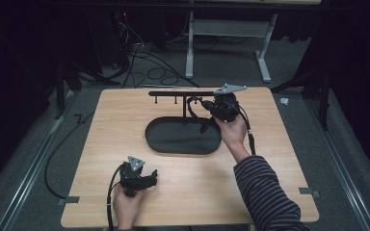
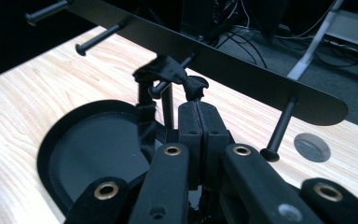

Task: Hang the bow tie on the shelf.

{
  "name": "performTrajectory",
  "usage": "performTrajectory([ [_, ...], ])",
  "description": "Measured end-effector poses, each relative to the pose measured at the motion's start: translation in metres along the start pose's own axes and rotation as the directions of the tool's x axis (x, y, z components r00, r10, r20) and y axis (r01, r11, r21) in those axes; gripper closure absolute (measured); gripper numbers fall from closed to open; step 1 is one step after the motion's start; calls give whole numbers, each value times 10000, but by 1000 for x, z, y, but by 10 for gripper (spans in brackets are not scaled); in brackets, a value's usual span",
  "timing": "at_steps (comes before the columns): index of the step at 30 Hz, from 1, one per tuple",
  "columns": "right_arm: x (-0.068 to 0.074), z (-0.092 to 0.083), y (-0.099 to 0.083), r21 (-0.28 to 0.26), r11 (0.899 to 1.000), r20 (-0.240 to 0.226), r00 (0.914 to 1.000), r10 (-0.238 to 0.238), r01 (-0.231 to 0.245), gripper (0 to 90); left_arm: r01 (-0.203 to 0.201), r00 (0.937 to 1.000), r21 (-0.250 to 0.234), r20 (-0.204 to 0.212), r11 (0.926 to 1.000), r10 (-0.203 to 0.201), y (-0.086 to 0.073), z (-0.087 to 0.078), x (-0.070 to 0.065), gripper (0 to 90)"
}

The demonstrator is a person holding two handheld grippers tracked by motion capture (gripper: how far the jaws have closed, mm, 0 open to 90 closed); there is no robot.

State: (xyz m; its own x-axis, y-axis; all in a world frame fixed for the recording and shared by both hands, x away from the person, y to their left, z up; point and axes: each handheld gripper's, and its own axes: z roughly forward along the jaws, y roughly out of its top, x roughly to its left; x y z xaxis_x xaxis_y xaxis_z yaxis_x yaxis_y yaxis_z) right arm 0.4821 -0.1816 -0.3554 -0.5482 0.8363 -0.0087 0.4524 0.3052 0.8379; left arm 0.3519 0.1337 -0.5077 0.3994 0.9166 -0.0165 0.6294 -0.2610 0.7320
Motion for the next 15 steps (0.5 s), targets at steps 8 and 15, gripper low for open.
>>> performTrajectory([
  [8, 2, 7, -3, 289, 9995, 136, 9998, -161, 157, 900, 2, 10000, -4, 1, 10000, -2, 0, 0, 0, 180],
  [15, 1, 14, -7, 514, 9987, 192, 9998, -45, 35, 900, -1, 10000, -2, 0, 10000, 1, 0, 0, 0, 180],
])
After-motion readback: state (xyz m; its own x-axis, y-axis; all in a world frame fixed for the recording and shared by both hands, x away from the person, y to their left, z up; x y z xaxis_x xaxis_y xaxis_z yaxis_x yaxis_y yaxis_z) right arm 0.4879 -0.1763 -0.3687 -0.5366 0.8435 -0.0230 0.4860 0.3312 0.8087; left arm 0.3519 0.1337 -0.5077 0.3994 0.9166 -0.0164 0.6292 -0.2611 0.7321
